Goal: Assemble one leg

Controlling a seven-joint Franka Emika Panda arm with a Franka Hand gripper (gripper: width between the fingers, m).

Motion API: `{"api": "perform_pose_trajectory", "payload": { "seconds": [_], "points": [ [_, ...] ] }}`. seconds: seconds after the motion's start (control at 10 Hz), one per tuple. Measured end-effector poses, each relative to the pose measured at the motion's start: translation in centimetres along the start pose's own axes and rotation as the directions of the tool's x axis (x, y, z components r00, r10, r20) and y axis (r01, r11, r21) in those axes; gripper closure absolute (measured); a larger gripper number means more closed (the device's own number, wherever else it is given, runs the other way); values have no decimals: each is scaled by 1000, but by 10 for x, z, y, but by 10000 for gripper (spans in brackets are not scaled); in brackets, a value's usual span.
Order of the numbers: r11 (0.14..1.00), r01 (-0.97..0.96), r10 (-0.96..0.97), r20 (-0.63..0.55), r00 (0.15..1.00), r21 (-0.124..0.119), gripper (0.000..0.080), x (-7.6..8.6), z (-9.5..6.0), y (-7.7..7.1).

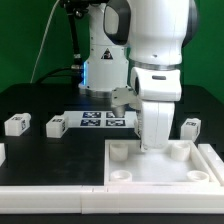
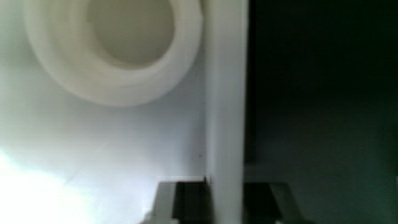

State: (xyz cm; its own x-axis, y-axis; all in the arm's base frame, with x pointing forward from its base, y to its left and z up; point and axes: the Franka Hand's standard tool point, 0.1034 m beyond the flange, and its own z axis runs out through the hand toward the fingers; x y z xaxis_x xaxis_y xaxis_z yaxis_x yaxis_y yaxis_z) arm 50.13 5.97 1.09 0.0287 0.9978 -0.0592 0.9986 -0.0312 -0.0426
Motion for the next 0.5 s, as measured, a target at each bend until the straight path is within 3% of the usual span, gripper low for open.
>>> {"api": "perform_pose_trajectory", "payload": {
  "seconds": [0.1,0.3,0.5],
  "points": [
    [1000,1,-1,1,1000,2,733,0,0,0],
    [999,7,-7,16,1000,32,733,2,-1,1],
    [999,38,-39,15,999,34,732,4,-1,2]
  ]
}}
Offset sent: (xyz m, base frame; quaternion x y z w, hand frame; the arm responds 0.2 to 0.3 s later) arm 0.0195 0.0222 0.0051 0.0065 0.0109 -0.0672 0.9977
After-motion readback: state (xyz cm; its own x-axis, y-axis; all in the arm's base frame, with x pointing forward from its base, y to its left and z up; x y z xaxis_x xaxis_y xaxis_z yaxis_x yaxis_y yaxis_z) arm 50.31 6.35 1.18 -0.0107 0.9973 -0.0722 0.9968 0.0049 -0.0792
